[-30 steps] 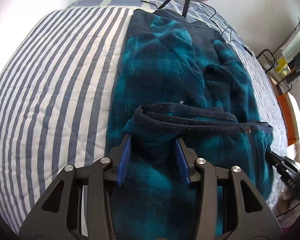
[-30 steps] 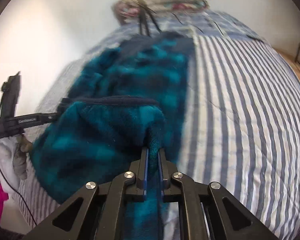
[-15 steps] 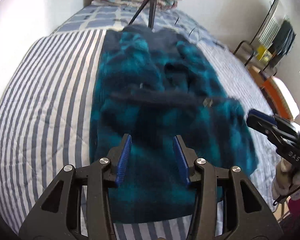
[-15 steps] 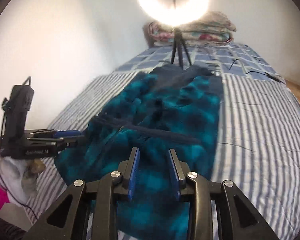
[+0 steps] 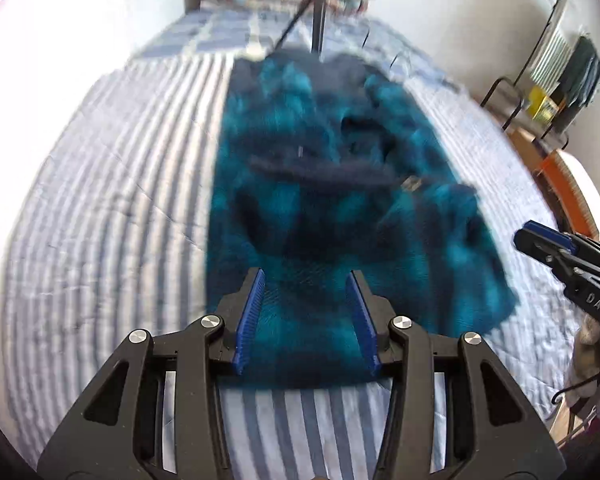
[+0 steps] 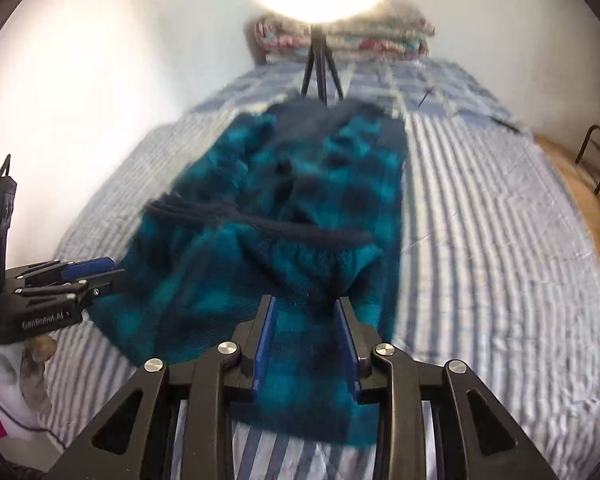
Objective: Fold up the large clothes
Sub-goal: 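Lift both grippers away from the folded shirt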
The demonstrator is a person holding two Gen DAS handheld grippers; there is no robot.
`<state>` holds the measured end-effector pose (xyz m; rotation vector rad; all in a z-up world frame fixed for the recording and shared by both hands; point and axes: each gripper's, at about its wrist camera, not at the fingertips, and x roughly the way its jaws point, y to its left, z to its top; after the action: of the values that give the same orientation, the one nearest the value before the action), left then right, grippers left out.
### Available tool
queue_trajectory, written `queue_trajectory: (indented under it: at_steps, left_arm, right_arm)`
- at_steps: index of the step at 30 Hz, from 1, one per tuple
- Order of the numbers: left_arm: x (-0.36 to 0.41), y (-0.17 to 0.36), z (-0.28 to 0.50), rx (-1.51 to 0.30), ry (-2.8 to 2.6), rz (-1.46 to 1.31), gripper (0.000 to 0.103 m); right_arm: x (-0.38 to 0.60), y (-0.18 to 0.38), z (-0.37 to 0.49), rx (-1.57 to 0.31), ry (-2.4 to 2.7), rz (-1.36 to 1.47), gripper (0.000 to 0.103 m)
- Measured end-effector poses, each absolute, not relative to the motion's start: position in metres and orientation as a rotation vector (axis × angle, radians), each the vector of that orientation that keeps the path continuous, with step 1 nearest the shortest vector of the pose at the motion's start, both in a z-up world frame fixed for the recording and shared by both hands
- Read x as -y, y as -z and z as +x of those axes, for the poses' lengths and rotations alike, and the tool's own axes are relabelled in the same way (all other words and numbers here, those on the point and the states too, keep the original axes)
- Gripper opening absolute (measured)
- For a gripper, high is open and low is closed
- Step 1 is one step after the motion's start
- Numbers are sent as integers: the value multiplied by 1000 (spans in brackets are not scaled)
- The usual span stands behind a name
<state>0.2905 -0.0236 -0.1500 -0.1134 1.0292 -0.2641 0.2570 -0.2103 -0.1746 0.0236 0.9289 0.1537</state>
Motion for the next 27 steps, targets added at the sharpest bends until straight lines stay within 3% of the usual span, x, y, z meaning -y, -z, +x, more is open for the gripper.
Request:
queue_trajectory:
  at_steps: [4, 6, 15, 21, 27]
  left_arm:
    - [-1, 74, 263, -923, 296, -157, 46]
    - [-11, 31, 255, -857, 300, -164, 46]
    - [-60, -152, 221, -568, 249, -125, 46]
    - [-77, -185, 247, -565, 245, -159, 46]
    - [-71, -127, 315, -684, 229, -179, 46]
  right_arm:
    - [223, 114, 222, -824, -131, 29, 37]
    - [228, 74, 202, -747, -137, 28, 49]
    - [225, -81, 150, -561, -126, -84, 53]
    - [242, -111, 163, -534, -128, -52, 55]
    - [274, -75, 225, -604, -137, 3, 55]
